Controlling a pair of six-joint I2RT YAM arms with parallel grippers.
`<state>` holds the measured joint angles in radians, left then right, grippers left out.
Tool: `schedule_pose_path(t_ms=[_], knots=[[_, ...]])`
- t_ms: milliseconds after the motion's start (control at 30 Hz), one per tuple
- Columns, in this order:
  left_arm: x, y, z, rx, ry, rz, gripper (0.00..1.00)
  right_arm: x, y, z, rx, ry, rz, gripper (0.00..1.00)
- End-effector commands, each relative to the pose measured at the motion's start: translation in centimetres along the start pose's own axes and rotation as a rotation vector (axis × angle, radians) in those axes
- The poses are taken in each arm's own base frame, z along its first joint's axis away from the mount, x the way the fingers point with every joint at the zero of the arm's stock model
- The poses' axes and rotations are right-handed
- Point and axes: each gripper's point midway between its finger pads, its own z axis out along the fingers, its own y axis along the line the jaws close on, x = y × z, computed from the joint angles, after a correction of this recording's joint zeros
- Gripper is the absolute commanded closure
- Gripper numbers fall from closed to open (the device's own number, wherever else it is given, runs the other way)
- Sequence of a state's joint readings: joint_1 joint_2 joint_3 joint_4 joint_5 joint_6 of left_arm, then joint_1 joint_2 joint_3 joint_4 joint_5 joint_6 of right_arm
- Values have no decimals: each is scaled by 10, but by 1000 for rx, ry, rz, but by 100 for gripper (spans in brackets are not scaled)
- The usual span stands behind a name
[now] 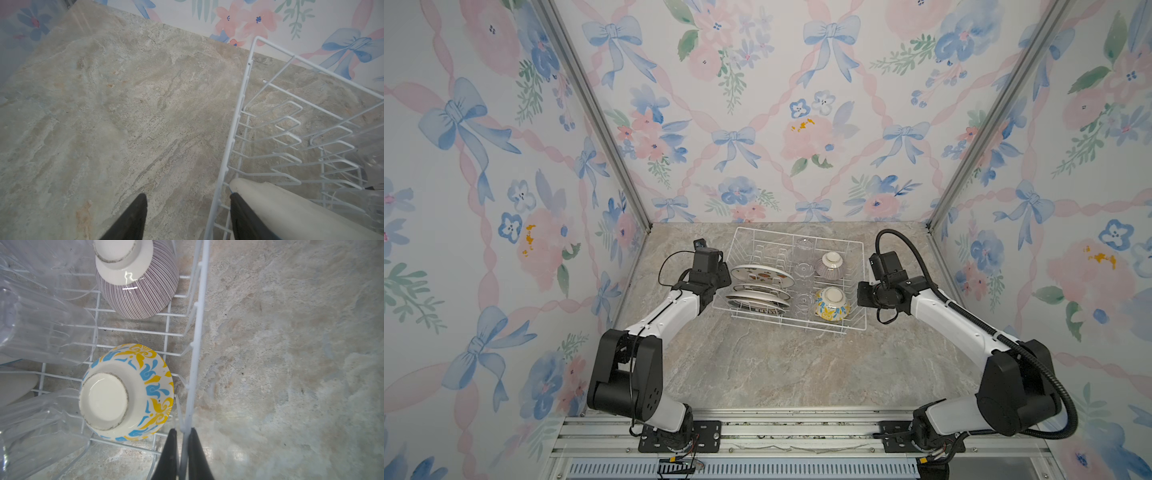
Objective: Unload the mixed dishes from the dish rack
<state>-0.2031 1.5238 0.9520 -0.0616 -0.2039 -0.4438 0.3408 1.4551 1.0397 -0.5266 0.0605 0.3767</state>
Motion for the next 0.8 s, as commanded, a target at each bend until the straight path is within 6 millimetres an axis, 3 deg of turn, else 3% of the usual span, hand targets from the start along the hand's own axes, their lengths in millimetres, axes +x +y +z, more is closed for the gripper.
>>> schedule_pose_path(t_ms=[0, 167, 300, 433, 767], knots=[[1, 0, 9, -10, 19, 41, 38, 58, 5, 26, -46, 239, -55, 100], [8, 1, 22, -26, 53, 70, 50, 58, 3, 30, -42, 247, -46, 100], [22, -1, 31, -16, 101, 99, 75, 53, 1, 33, -46, 239, -33, 100], [34, 2, 31, -29, 124, 109, 85, 49, 2, 35, -57, 237, -17, 100], [67, -15, 2, 5, 136, 154, 85, 75, -6, 25, -46, 269, 11, 100]])
